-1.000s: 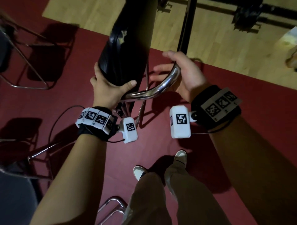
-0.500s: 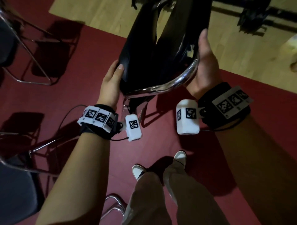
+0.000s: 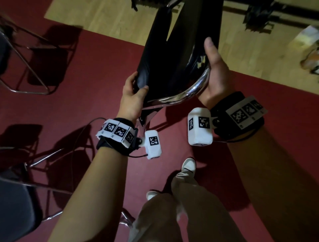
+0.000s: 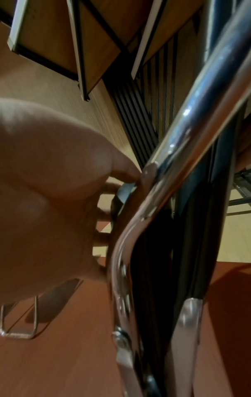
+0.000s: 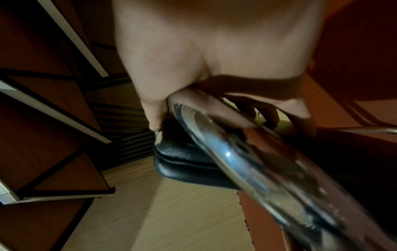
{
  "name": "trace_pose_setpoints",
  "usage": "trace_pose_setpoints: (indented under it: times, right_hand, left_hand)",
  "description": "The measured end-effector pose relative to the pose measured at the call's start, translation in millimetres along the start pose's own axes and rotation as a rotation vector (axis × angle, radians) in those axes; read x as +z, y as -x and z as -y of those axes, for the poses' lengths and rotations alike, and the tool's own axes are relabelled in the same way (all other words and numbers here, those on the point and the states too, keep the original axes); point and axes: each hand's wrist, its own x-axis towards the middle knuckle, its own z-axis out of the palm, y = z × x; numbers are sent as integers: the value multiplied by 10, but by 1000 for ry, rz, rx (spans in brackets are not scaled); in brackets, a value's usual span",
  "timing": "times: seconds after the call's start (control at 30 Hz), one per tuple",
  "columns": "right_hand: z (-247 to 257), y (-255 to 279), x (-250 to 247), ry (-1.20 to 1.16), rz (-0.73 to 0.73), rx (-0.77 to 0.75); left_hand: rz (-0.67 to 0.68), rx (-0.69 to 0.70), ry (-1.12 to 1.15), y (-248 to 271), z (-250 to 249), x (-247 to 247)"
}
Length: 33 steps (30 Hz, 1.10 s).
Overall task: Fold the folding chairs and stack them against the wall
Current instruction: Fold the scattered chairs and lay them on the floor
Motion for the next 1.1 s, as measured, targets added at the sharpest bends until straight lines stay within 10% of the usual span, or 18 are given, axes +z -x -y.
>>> trace_pose_setpoints:
  times: [0.4, 0.67, 0.83, 1.1]
  right_hand:
    - [-684, 935, -225, -69, -20, -63]
    - [-869, 1382, -120, 6, -52, 32]
    - [-831, 1753, -424, 21, -69, 120]
    - [-744, 2340, -1461, 99, -54, 352]
  left_hand:
    - [-49, -135, 49, 1198, 428, -19]
    - [-140, -477, 283, 2164, 937, -18]
    - [4, -440, 476, 2360, 1078, 381]
    - [-141, -540, 625, 2646, 1312, 1350]
